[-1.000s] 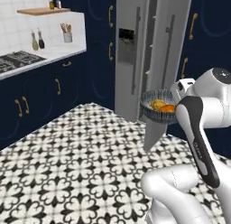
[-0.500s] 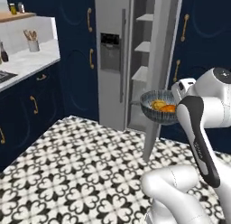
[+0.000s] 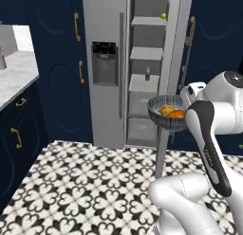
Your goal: Pick the chicken drumstick and squash from their plates and place them in the bowl. Then put the bowl in the fridge.
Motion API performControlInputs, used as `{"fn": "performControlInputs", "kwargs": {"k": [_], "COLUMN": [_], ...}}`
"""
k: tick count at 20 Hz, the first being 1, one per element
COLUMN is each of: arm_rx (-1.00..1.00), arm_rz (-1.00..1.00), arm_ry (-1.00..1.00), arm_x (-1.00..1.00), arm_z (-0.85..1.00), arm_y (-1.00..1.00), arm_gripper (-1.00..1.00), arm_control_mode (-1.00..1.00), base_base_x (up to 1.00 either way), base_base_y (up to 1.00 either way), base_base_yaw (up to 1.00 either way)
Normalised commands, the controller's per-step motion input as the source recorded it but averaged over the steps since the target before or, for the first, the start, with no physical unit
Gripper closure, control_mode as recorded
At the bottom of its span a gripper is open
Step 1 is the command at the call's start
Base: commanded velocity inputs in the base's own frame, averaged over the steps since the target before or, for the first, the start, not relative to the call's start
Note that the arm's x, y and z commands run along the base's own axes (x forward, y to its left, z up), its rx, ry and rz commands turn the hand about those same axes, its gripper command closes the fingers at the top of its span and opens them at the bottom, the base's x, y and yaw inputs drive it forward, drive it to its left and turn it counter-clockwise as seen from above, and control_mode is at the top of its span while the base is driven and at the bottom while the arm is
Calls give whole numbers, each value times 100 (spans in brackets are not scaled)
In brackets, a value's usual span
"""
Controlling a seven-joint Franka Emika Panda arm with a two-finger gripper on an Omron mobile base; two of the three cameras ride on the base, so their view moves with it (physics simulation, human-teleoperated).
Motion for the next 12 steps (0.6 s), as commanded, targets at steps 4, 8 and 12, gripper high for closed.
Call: {"fn": "performControlInputs", "kwargs": {"k": [4, 8, 12], "arm_rx": [0, 0, 0], "arm_rz": [0, 0, 0], "arm_ry": [0, 0, 0], "arm_x": [0, 0, 0], "arm_z": [0, 0, 0], "arm_y": [0, 0, 0], "arm_gripper": [100, 100, 100], "arm_control_mode": [100, 100, 100], "base_base_x": [70, 67, 60], "base_base_y": [100, 100, 100], "base_base_yaw": [-46, -53, -54]}}
